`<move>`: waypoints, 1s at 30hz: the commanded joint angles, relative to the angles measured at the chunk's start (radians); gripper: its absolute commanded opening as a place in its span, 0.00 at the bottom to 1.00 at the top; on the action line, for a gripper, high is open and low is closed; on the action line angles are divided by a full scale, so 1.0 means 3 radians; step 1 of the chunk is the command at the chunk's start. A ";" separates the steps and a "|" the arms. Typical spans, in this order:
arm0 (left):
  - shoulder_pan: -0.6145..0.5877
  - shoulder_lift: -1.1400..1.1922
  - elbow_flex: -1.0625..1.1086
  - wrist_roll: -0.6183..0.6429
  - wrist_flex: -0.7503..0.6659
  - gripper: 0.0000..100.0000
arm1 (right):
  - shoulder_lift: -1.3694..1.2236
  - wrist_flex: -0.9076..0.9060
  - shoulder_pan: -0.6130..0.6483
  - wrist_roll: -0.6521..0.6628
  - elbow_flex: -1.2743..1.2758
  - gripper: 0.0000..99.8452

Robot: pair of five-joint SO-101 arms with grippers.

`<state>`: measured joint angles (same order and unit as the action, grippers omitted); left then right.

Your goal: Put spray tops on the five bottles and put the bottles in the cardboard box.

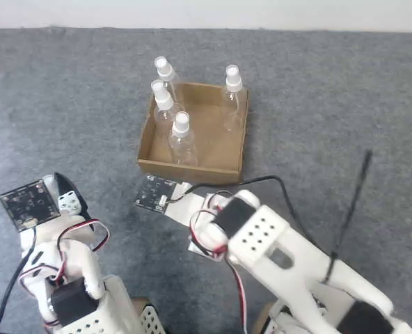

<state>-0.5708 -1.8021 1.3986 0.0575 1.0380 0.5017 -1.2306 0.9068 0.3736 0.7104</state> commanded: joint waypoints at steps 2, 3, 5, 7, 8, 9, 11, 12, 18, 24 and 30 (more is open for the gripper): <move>-0.0010 -0.0056 -0.0038 -0.0020 -0.0005 0.01 | 0.0698 -0.0146 0.0033 -0.0082 -0.0199 0.10; -0.0010 -0.0056 -0.0038 -0.0020 -0.0005 0.01 | 0.0811 -0.0146 0.0033 -0.0184 -0.0199 0.10; -0.0010 -0.0056 -0.0033 -0.0020 -0.0005 0.01 | 0.1025 -0.0146 0.0033 -0.0363 -0.0194 0.10; -0.0010 -0.0056 -0.0023 -0.0020 -0.0005 0.01 | 0.1230 -0.0146 0.0033 -0.0506 -0.0189 0.10; -0.0010 -0.0056 -0.0013 -0.0020 -0.0010 0.01 | 0.1332 -0.0151 0.0033 -0.0547 -0.0184 0.10; -0.0005 -0.0056 -0.0008 -0.0020 -0.0020 0.01 | 0.1424 -0.0151 0.0033 -0.0583 -0.0174 0.10; -0.0010 -0.0056 0.0003 -0.0015 -0.0046 0.01 | 0.1614 -0.0136 0.0033 -0.0609 -0.0123 0.10; -0.0005 -0.0056 0.0018 -0.0015 -0.0051 0.01 | 0.1701 -0.0120 0.0033 -0.0614 -0.0087 0.10; 0.0010 -0.0056 0.0054 -0.0015 -0.0113 0.02 | 0.2207 -0.0105 0.0228 -0.0757 0.0194 0.10; 0.0041 -0.0056 0.0074 -0.0010 -0.0123 0.02 | 0.2790 0.0146 0.0263 -0.0910 0.0527 0.10; 0.0169 -0.0056 0.0079 -0.0010 -0.0107 0.02 | 0.3240 0.0591 0.0156 -0.0910 0.1002 0.10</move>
<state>-0.5324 -1.8021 1.4323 0.0575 1.0365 1.3871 -1.1508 0.9805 0.1112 0.9636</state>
